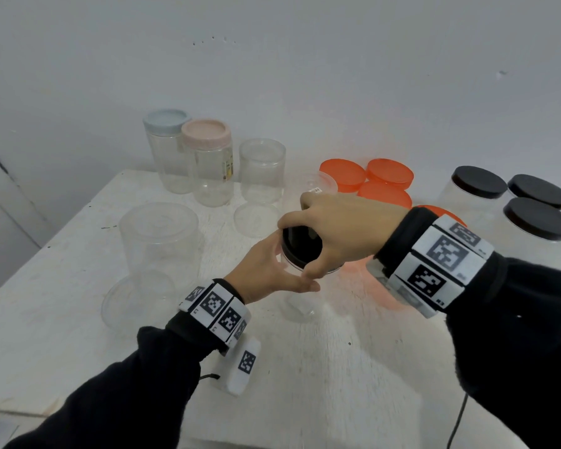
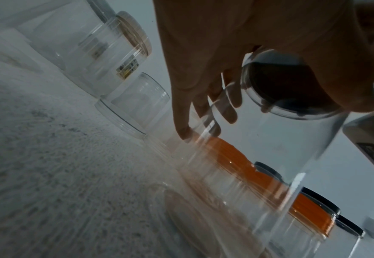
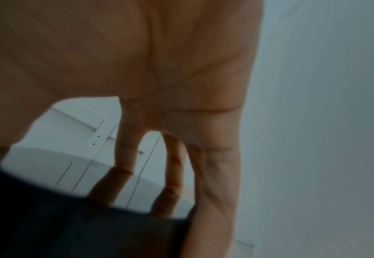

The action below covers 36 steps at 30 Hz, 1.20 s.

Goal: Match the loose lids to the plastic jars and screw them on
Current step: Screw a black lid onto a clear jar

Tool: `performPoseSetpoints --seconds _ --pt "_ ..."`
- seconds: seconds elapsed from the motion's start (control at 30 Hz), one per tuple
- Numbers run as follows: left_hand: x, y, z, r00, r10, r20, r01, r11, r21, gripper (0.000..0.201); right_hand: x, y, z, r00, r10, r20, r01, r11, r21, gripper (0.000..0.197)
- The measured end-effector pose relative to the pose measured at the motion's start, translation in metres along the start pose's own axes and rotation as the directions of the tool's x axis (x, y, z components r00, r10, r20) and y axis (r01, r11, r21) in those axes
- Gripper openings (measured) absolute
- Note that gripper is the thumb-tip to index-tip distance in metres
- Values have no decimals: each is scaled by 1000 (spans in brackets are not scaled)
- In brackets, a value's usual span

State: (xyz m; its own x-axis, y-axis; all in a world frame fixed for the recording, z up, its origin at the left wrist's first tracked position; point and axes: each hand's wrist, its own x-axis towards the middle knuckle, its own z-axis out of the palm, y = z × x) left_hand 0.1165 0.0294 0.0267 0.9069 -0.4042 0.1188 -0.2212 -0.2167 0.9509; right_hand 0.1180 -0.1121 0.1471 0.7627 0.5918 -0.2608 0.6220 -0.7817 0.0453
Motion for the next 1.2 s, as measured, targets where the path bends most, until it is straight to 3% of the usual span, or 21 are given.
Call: performPoseSetpoints --seconds 0.17,0.37,0.63,1.2 --pt "2 0 -6 996 -17 88 20 999 -32 62 -6 4 -1 989 -132 74 122 985 123 69" --pt "4 3 -7 990 -30 140 33 999 -21 59 -9 5 -3 975 -196 108 182 975 127 68" --pt "1 4 -3 990 -5 144 11 999 -35 62 -8 7 -1 982 -159 102 138 972 188 70" --pt "-2 1 5 999 30 43 -28 999 -41 63 -9 0 3 999 -19 -46 19 1000 16 66"
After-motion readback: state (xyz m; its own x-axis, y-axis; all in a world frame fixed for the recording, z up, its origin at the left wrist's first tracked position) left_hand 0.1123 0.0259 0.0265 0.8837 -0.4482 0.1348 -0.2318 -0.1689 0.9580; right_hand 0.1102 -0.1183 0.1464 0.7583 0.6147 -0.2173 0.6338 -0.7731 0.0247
